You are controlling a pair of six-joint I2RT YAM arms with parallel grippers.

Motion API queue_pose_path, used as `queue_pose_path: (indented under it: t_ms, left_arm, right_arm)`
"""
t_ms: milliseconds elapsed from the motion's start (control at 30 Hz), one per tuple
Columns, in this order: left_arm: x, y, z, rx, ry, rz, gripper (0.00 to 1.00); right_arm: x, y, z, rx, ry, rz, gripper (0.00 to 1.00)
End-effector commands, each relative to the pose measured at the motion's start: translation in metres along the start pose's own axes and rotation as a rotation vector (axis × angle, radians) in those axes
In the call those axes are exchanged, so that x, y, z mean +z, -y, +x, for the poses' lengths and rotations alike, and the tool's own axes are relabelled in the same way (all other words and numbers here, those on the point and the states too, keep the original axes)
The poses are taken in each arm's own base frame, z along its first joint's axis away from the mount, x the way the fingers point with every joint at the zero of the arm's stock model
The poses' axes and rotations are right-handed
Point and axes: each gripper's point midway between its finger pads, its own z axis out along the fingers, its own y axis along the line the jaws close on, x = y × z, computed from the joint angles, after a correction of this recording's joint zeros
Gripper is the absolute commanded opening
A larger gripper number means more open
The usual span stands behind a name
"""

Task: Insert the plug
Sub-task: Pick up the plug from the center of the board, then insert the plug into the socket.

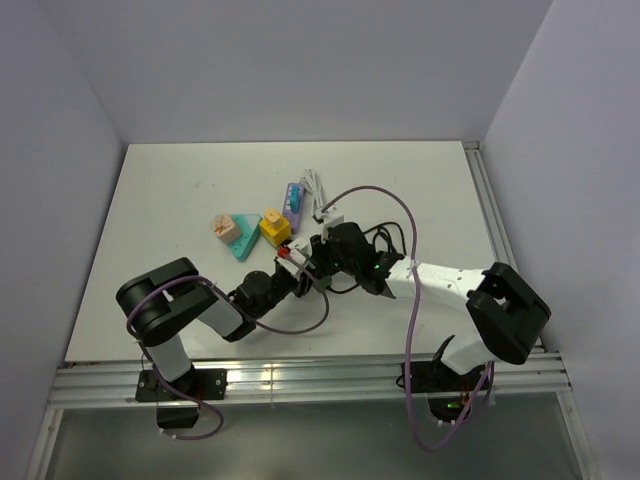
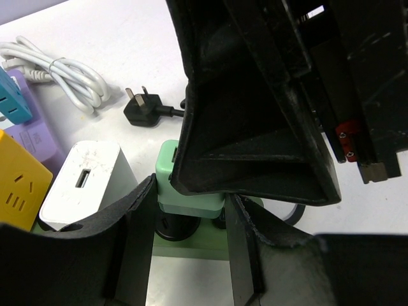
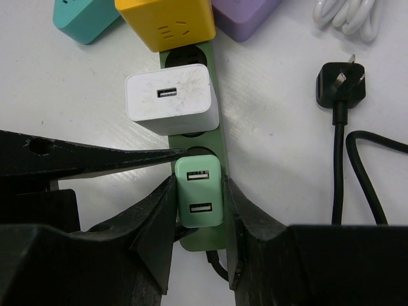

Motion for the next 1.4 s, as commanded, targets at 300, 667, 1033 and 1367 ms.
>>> queue_pose_path:
  t_ms: [300, 667, 1033, 1367]
  left_arm:
    - [0.007, -0.022, -0.106, -0.038, 0.379, -0.062, 0.0]
    - [0.012, -0.029, -0.095, -0.053, 0.367, -0.061, 0.0]
    - [0.016, -0.028, -0.088, -0.068, 0.357, -0.052, 0.0]
    - [0.013, -0.032, -0.083, -0.067, 0.351, -0.064, 0.0]
  right_arm:
    - [-0.004, -0.034, -0.051, -0.01, 0.139, -0.133, 0.0]
    - [0.005, -0.034, -0.048, -0.014, 0.125, -0.128, 0.0]
    - [0.003, -0.032, -0.044, -0.02, 0.123, -0.125, 0.0]
    - [0.009, -0.033, -0.038, -0.021, 0.111, -0.13, 0.0]
